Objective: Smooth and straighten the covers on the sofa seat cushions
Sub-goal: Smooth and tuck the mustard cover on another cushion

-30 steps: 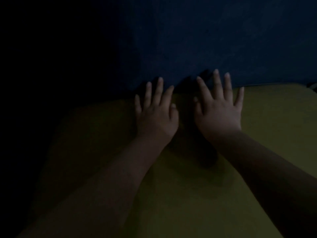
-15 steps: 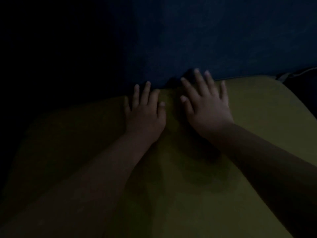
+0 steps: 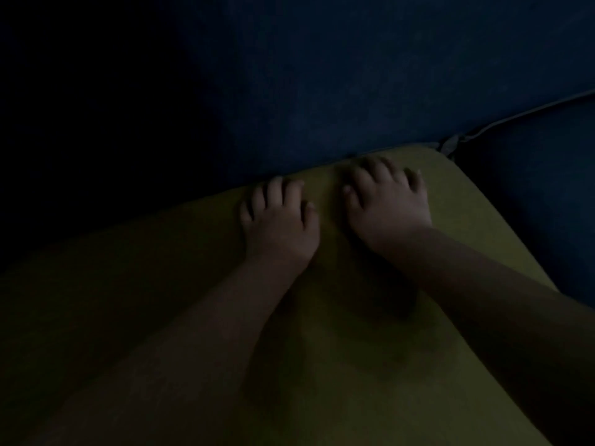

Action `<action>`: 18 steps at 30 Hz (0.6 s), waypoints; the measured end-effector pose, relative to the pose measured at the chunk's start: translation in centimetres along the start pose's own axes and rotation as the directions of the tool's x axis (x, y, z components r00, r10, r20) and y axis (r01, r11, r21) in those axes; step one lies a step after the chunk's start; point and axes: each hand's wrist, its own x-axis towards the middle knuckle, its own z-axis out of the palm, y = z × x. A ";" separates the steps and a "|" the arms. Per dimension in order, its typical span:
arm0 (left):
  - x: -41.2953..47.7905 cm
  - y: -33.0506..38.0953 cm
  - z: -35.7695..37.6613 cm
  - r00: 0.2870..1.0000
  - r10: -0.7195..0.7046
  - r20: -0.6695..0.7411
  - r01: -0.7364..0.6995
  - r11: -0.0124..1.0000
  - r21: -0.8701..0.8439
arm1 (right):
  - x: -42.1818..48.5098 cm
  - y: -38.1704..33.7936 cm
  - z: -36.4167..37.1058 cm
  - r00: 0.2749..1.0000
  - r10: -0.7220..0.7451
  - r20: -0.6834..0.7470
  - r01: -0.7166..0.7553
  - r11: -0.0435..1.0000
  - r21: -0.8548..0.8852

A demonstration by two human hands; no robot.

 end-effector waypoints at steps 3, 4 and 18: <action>1.6 5.5 -0.9 0.997 0.031 -0.074 -0.041 0.989 -0.141 | 0.2 2.2 -2.5 0.973 0.033 -0.230 -0.009 0.994 0.105; 1.9 7.4 -1.0 0.990 0.083 -0.116 -0.102 0.981 -0.167 | 0.2 3.2 -3.1 0.948 0.056 -0.313 -0.012 0.990 0.141; 2.1 11.4 4.1 0.984 0.174 0.049 -0.179 0.973 0.146 | -0.4 9.4 0.9 0.986 0.164 0.028 -0.166 0.976 0.140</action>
